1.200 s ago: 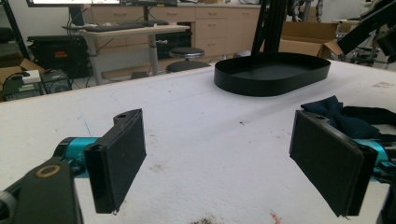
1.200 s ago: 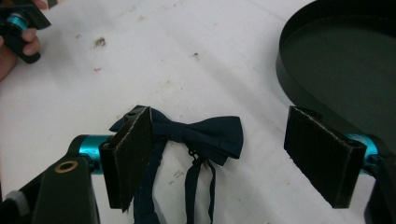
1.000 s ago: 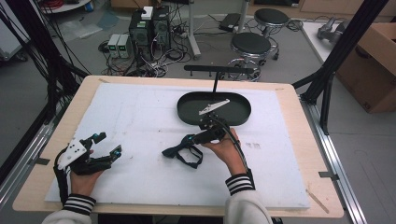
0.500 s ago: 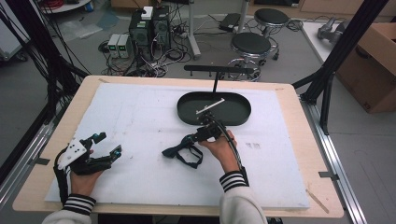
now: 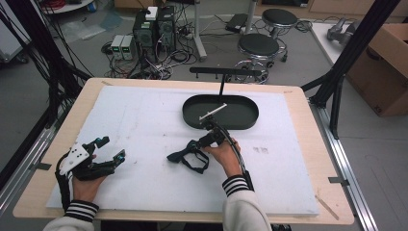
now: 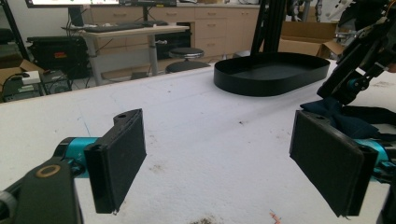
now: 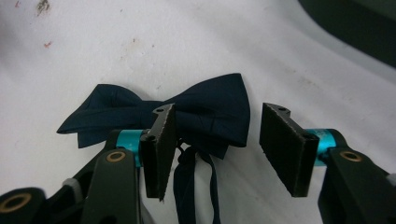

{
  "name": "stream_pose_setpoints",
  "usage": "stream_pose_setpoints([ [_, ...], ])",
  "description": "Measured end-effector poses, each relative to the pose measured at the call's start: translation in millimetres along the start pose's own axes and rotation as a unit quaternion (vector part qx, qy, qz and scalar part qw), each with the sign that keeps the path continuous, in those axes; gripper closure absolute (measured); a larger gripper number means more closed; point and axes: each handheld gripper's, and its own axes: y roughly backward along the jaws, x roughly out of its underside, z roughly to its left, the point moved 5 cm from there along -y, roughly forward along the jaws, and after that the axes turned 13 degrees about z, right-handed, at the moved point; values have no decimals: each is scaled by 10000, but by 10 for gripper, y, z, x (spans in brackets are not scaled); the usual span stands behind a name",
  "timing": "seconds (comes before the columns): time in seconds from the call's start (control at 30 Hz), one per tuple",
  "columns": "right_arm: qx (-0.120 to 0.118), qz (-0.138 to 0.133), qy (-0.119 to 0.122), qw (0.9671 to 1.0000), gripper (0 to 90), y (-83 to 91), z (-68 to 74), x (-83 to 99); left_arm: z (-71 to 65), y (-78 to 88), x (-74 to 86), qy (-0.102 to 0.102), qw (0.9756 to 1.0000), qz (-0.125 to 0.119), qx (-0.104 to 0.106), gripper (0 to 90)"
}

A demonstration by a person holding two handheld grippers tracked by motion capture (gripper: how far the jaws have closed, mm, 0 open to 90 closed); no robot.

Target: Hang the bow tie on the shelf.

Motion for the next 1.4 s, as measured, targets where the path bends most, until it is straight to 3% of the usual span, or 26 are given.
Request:
stream_pose_setpoints([
  [0.53,-396,47,-186,9990,542,-51,-21,-16,0,0,0,-14,10000,4,3,188],
  [0.87,-506,138,-211,9984,661,-78,-2,-15,1,1,0,2,10000,5,0,188],
  [0.93,-494,157,-186,9985,760,-78,7,-11,0,0,0,-1,10000,-2,-5,188],
  [1.07,-501,193,-120,9985,858,-79,28,-6,0,0,0,2,10000,4,1,189],
  [1.2,-723,370,-212,9965,879,-106,54,12,0,-1,0,-1,10000,-3,-5,189],
  [1.4,-823,294,-213,9960,879,-73,58,11,0,-1,0,-11,10000,-1,-2,189],
])
